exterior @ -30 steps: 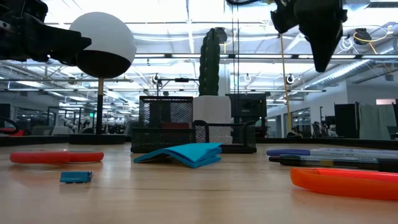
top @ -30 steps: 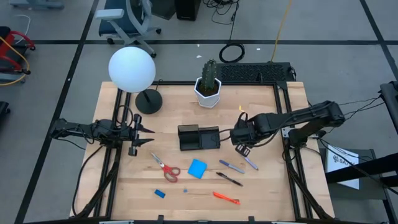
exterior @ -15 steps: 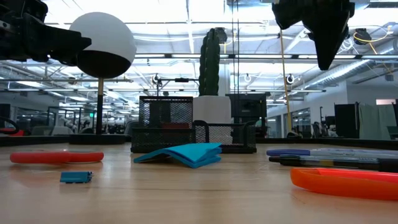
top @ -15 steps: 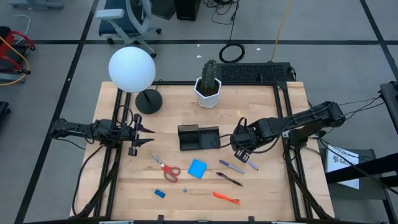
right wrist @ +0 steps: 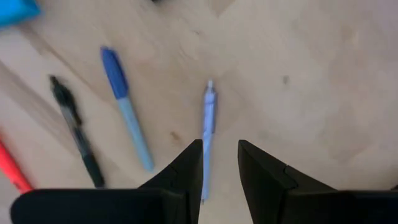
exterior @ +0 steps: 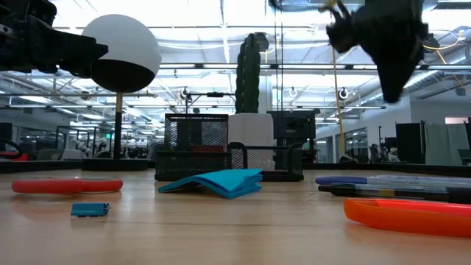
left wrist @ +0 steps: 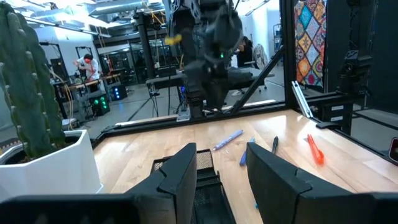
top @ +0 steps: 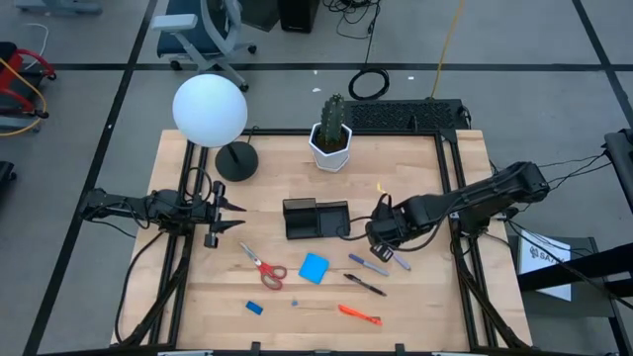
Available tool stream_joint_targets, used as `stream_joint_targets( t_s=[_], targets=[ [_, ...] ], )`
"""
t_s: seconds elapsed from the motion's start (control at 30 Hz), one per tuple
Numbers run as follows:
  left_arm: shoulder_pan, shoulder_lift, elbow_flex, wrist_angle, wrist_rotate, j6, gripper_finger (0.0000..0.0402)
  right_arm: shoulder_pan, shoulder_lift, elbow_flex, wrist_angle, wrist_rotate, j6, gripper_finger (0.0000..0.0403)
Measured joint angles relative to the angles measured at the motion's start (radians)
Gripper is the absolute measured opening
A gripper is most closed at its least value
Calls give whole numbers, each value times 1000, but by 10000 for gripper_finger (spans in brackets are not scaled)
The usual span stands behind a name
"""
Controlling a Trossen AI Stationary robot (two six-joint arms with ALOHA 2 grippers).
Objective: Pick and place office supplies into organizer
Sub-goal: Put the white pen into the black desk organizer
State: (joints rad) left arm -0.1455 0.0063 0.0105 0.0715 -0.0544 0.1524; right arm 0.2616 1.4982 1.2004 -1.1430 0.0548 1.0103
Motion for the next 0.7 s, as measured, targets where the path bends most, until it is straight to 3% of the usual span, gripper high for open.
stream_joint_targets(
  t_s=[0.2,0.7],
  targets=[
    [0,0,0,0,0,0,145,-4,0,-157,156,-134,33,91],
    [0,0,0,0,0,0,145,-14,0,-375,438,-135,18,91]
  ],
)
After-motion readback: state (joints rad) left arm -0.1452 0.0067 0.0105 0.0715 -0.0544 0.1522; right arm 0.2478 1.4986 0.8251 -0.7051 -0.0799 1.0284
